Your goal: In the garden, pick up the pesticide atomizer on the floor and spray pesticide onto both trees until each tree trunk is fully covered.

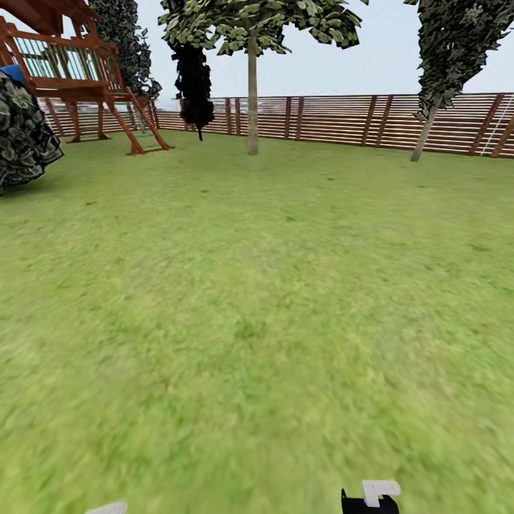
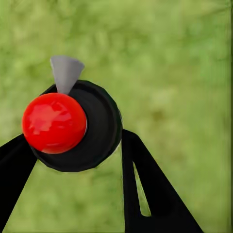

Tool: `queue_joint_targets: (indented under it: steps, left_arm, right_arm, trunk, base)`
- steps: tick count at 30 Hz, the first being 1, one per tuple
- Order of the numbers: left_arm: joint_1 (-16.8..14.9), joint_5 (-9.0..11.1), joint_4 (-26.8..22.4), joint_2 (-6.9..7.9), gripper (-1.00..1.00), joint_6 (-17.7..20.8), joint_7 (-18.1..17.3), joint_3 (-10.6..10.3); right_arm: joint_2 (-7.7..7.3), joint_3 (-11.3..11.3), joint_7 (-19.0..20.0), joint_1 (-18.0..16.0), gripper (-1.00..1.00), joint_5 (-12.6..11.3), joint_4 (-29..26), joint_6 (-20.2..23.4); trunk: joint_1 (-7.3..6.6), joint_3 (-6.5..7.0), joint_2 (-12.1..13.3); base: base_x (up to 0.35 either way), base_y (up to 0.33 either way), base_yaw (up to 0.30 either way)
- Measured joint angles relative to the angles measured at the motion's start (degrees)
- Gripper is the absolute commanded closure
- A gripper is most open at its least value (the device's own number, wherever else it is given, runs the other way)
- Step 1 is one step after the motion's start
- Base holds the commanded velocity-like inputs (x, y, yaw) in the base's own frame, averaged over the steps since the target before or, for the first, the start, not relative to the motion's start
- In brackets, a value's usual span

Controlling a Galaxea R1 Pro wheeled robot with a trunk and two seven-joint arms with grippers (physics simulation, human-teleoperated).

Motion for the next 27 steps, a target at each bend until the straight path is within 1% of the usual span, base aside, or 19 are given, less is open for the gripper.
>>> queue_joint_targets:
  steps: [27]
  left_arm:
    - [0.0, 0.0, 0.0, 0.0, 1.0, 0.0, 0.0, 0.0]
  right_arm:
    - [0.01, 0.0, 0.0, 0.0, -1.0, 0.0, 0.0, 0.0]
  trunk:
    - [0.0, 0.0, 0.0]
  base:
    - [0.34, 0.0, 0.0]
